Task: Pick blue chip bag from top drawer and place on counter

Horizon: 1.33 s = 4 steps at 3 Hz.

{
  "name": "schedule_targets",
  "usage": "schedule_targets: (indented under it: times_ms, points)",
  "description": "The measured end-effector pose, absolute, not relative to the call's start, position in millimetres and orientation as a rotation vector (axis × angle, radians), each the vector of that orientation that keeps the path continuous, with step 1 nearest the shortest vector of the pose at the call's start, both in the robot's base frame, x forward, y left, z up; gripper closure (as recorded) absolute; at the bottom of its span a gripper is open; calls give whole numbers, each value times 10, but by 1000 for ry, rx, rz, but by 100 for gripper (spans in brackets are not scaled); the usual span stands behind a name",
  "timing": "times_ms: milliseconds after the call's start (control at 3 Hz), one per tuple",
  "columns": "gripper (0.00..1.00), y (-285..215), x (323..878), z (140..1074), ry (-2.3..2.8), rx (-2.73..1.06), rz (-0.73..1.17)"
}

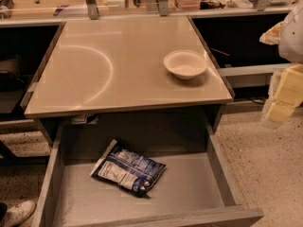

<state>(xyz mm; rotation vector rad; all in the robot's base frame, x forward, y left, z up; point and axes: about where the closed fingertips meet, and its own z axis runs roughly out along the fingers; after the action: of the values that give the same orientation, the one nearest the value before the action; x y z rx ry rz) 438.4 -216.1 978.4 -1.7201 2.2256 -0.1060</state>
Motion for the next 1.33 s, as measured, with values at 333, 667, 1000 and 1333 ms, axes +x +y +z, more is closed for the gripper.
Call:
schedule_targets:
  times_ms: [333,667,1000,1333]
  points:
    - [0,-2161,4384,9784,2226,-1720,-106]
    - [0,-2088,4245,9657,2218,-1745,-109]
    - [0,-1798,3933,9298,2244,-1759,-21]
    - [0,-1425,3648,8816,2252,-1823,111]
